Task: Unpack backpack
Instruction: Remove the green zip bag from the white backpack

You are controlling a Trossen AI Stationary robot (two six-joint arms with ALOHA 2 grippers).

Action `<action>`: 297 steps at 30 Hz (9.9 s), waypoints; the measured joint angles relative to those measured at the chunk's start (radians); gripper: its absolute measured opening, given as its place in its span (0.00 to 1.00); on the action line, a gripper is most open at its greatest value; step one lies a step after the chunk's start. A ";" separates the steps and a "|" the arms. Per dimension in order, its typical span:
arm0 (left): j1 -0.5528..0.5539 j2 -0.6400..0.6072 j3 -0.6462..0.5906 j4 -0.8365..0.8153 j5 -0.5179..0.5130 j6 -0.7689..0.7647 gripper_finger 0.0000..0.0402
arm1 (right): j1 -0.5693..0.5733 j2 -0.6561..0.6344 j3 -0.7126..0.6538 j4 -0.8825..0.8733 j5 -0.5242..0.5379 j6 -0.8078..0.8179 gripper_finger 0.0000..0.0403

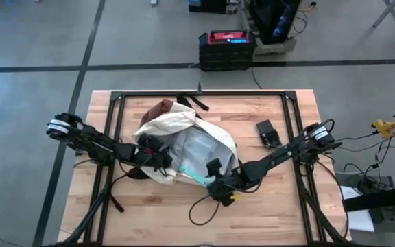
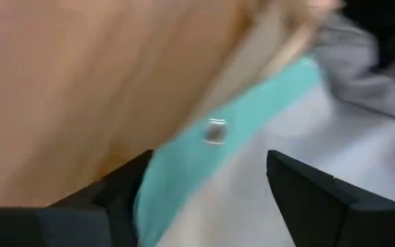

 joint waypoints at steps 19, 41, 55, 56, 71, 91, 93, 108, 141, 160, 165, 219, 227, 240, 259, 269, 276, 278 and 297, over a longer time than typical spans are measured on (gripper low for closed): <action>-0.001 -0.003 -0.018 0.037 -0.009 0.150 0.39 | -0.057 -0.111 0.112 -0.193 0.201 -0.089 0.00; 0.000 -0.002 -0.031 0.072 -0.058 0.149 0.39 | -0.079 -0.129 0.075 -0.267 0.032 -0.044 0.01; 0.001 -0.002 -0.032 0.075 -0.062 0.148 0.39 | -0.184 0.110 0.084 -0.187 0.051 -0.144 0.42; 0.001 -0.002 -0.033 0.077 -0.064 0.150 0.39 | -0.194 0.117 0.084 -0.178 0.062 -0.152 0.42; 0.003 -0.002 -0.037 0.073 -0.086 0.158 0.39 | -0.176 -0.071 0.082 -0.087 0.271 -0.237 0.00; 0.005 0.000 -0.042 0.088 -0.130 0.122 0.39 | -0.083 -0.347 0.050 -0.021 0.138 -0.217 0.00; 0.006 0.000 -0.042 0.087 -0.144 0.126 0.39 | -0.066 -0.347 0.050 0.008 0.058 -0.220 0.00; 0.099 0.000 -0.044 0.084 -0.243 0.059 0.39 | 0.160 -0.373 0.114 0.036 -0.226 -0.169 0.00; 0.180 -0.488 -0.043 0.351 0.351 0.455 0.44 | -0.111 -0.364 -0.368 0.223 -0.204 0.121 0.10; 0.180 -0.484 -0.042 0.352 0.353 0.452 0.46 | -0.078 -0.085 -0.342 0.558 -0.236 0.177 0.49; 0.180 -0.485 -0.042 0.352 0.353 0.452 0.45 | -0.066 -0.049 -0.233 0.389 -0.111 0.164 0.48; -0.045 -0.113 -0.040 0.951 0.357 0.487 0.47 | -0.017 -0.114 0.006 -0.240 -0.133 0.215 0.36; -0.143 0.071 0.007 1.045 0.353 0.498 0.47 | 0.088 -0.113 -0.137 -0.250 -0.232 0.396 0.34; -0.145 0.075 0.011 1.039 0.353 0.493 0.47 | 0.089 -0.107 -0.140 -0.238 -0.229 0.405 0.34; -0.333 0.104 0.281 0.453 0.037 0.328 0.47 | 0.044 -0.085 -0.070 0.183 -0.012 0.351 0.33; -0.342 -0.001 0.264 0.413 0.119 0.345 0.47 | 0.103 -0.153 -0.087 0.082 -0.010 0.436 0.30; -0.341 0.039 0.272 0.430 0.151 0.326 0.47 | 0.184 -0.174 -0.092 -0.054 0.024 0.498 0.26; -0.335 0.058 0.277 0.428 0.150 0.326 0.47 | 0.199 -0.171 -0.094 -0.085 0.029 0.530 0.26; -0.311 0.323 0.361 0.434 0.143 0.177 0.47 | 0.241 -0.208 -0.180 -0.512 -0.043 0.739 0.32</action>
